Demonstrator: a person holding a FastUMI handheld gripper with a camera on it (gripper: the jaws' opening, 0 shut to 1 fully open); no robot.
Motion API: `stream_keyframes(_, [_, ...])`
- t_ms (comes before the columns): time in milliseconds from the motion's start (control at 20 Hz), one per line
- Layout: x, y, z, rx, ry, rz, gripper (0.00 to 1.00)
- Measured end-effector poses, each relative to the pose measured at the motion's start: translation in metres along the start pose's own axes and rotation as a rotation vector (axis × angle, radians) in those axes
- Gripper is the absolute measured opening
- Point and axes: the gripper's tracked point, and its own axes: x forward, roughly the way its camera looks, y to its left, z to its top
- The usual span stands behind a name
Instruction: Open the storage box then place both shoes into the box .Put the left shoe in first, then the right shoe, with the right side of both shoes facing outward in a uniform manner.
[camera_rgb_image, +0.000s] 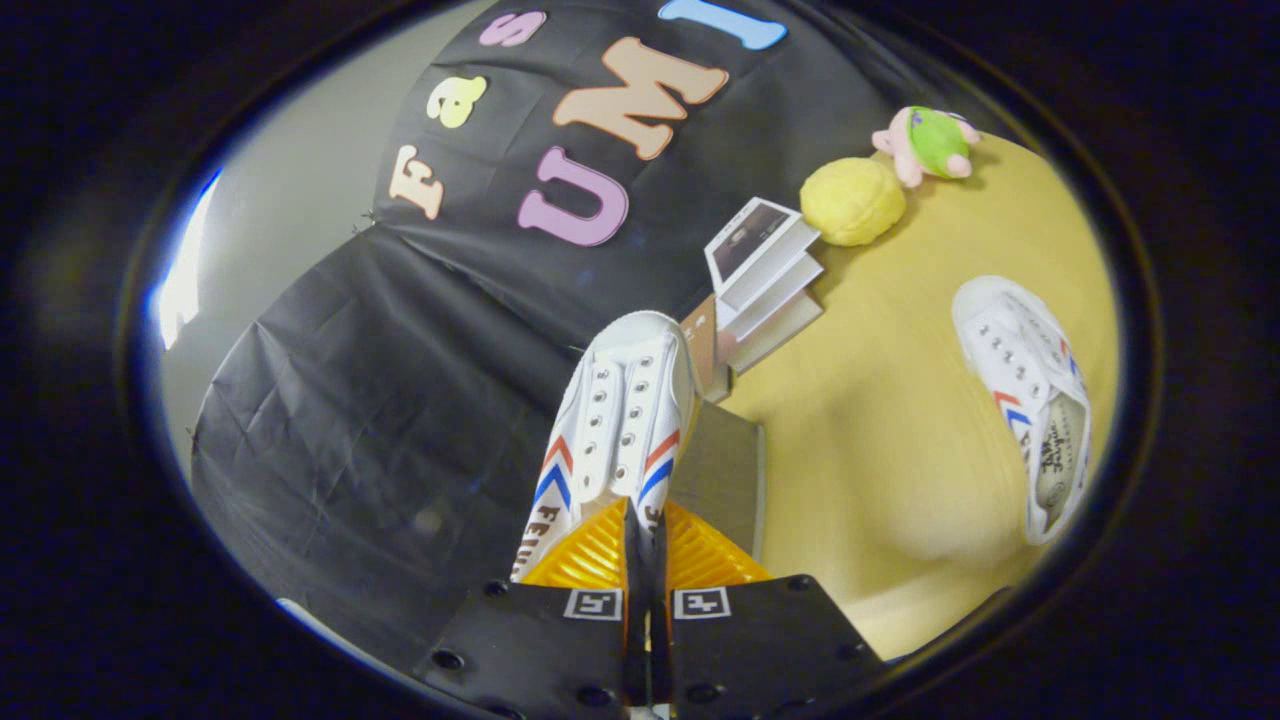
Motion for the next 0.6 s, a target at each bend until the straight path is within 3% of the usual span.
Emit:
stream_keyframes(250, [0.039,0.040,-0.011,-0.011,0.044,0.057,0.05])
stream_keyframes(600, [0.096,0.047,-0.045,-0.005,0.142,-0.013,0.05])
